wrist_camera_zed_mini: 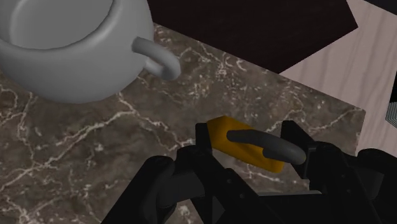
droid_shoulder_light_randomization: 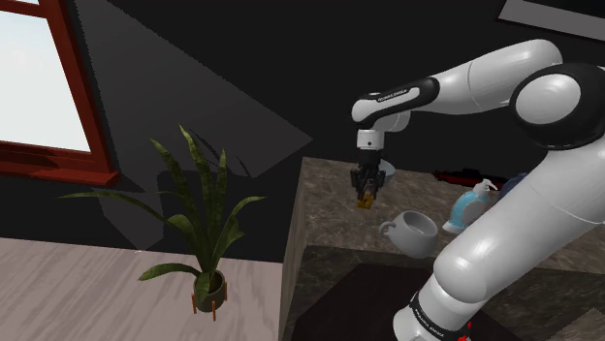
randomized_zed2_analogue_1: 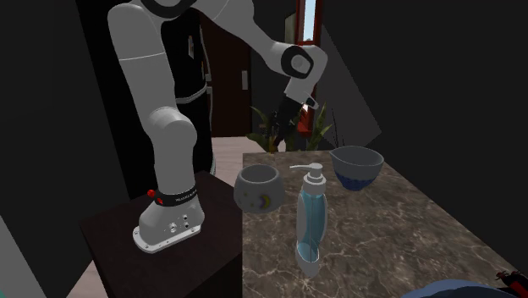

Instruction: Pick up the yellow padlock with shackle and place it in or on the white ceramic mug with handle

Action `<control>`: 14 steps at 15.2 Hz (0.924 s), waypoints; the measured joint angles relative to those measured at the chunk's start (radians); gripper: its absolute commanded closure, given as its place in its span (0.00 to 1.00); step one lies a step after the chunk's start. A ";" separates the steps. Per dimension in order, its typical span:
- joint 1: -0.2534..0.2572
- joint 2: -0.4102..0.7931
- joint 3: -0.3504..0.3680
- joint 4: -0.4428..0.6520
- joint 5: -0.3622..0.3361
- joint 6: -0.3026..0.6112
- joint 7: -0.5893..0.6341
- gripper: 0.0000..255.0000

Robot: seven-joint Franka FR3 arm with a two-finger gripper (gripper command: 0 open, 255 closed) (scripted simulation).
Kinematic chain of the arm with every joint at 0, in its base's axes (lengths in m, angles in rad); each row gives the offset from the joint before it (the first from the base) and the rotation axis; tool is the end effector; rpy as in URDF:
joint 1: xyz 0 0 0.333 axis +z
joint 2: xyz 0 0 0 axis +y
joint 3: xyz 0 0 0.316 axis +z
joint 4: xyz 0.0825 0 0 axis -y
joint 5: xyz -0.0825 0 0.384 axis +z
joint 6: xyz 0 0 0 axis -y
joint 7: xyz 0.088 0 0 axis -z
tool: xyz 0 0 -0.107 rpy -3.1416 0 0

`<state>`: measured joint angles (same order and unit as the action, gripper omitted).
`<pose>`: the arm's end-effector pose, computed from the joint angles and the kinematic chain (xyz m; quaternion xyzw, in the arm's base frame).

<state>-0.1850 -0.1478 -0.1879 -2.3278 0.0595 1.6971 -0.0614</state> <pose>0.3984 -0.1499 0.3692 -0.9570 0.1568 0.2260 0.0917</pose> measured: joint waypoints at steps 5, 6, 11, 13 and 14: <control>0.000 -0.035 0.002 0.037 -0.005 -0.072 0.010 1.00; 0.000 -0.039 0.002 0.049 -0.005 -0.087 0.012 1.00; -0.002 -0.062 0.002 0.092 -0.009 -0.152 0.016 1.00; 0.000 -0.070 0.004 0.109 -0.008 -0.177 0.021 1.00; -0.002 -0.075 0.003 0.122 -0.010 -0.195 0.021 1.00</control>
<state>-0.1866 -0.2228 -0.1847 -2.2059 0.0495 1.5023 -0.0408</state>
